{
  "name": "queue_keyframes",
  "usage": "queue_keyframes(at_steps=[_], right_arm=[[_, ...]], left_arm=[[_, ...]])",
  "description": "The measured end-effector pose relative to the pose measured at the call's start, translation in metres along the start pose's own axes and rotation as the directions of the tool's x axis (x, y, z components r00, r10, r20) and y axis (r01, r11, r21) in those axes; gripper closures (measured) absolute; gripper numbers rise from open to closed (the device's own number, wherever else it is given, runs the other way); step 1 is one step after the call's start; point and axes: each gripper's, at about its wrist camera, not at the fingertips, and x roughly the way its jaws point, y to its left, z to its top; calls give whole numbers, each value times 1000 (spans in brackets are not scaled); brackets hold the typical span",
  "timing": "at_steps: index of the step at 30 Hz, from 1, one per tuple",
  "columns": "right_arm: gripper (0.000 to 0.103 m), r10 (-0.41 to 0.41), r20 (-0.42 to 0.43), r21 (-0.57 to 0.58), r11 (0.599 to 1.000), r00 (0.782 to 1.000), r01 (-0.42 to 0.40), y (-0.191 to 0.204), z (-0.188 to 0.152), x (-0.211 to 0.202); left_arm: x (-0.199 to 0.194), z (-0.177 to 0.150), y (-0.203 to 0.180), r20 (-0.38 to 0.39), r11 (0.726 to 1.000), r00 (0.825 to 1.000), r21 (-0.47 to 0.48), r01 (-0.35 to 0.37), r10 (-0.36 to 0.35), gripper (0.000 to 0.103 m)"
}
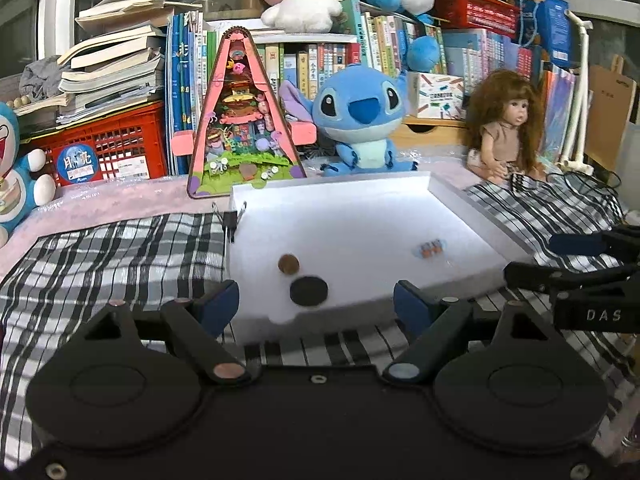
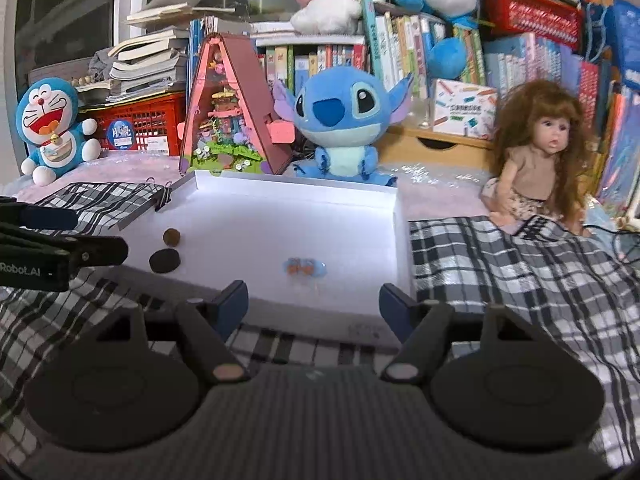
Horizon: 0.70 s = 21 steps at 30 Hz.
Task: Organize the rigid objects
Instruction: 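Move both open tools back to the remaining objects on the cloth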
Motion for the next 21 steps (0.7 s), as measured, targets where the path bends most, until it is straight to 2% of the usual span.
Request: queue_keyframes(at_steps=[5, 10, 16, 21], right_arm=[[21, -64, 31, -7, 998, 997, 65, 2, -22, -24], [22, -76, 31, -6, 997, 997, 77, 2, -40, -39], [25, -72, 28, -40, 997, 997, 73, 14, -61, -49], [29, -67, 9, -51, 996, 998, 68, 26, -73, -49]], left_arm=[[-12, -21, 3, -35, 1000, 999, -19, 11, -12, 26], [-20, -41, 5, -98, 1000, 995, -15, 21, -22, 31], [-28, -59, 1, -131, 998, 990, -24, 52, -55, 37], [-33, -68, -9, -128, 997, 989, -28, 66, -69, 39]])
